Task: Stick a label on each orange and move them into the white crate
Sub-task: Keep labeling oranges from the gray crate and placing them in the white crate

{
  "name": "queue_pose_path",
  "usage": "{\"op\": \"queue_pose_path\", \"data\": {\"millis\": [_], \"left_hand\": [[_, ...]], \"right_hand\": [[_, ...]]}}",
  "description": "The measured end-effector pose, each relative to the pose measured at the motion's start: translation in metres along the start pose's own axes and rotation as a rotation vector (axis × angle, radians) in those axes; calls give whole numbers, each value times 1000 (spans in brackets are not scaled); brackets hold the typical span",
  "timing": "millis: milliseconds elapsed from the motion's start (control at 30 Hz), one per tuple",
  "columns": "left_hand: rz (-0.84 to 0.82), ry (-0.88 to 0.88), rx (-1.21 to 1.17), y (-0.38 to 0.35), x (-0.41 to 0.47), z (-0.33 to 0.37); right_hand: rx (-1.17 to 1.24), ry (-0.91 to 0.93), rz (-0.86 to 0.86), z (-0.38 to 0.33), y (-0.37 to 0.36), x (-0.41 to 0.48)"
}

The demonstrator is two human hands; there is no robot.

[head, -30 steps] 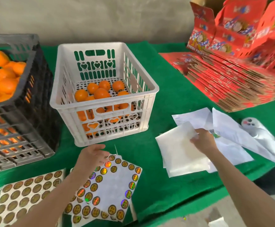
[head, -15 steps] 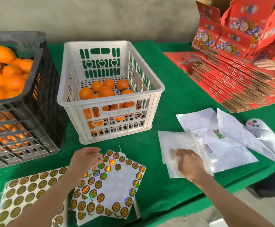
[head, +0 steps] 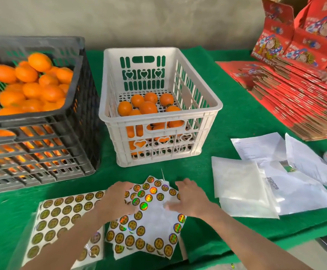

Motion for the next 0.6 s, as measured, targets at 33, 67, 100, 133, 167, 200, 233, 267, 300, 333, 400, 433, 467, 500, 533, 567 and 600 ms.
{"op": "queue_pose_path", "data": {"millis": [33, 67, 100, 133, 167, 200, 233, 267, 300, 333, 400, 433, 467, 500, 533, 567, 600], "left_hand": [[9, -24, 20, -1, -3, -2], [26, -44, 34, -2, -5, -5], [40, -59, 43, -4, -7, -7], [54, -67, 45, -6, -10, -8], [66, -67, 22, -8, -11, -11], [93, -51, -46, -8, -12, -13], [141, -27, -157, -4, -13, -15], [187, 6, -291, 2, -12, -15], [227, 46, -441, 8, -10, -17], [245, 103, -625, 13, -8, -20], [167, 200, -1032, 19, -4, -25], [88, 193, -1146, 20, -3, -25], [-3, 169, -1186, 21, -6, -21], [-64, 148, -1211, 21, -9, -20], [-102, 130, -1237, 19, -12, -19], [-111, 125, -1259, 18, -14, -20], [-98, 130, -1275, 16, -14, -20]], "right_hand": [[25, -10, -1, -3, 1, 5], [81, -20, 6, -4, 1, 9], [157, -29, 18, -3, 4, 11], [233, -27, 38, -2, 7, 13], [295, -3, 58, -2, 11, 15], [350, 44, 69, -5, 16, 17], [413, 103, 64, -11, 23, 19], [486, 164, 40, -18, 30, 21], [554, 222, 10, -28, 37, 23], [617, 269, -15, -37, 45, 26], [729, 334, -55, -52, 58, 33], [773, 364, -78, -59, 63, 35], [810, 389, -110, -65, 67, 38], [839, 403, -146, -70, 68, 40], [846, 408, -177, -74, 69, 43], [826, 412, -197, -78, 68, 45], [773, 415, -204, -81, 65, 46]]}}
Point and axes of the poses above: each hand's wrist, its own x-axis towards the middle knuckle, its own y-axis out of the back of the hand, z = x × y, the point moved 6 cm from there along x, towards the middle knuckle, and after that the axes turned 1 degree about -y, right-handed, at the moved point
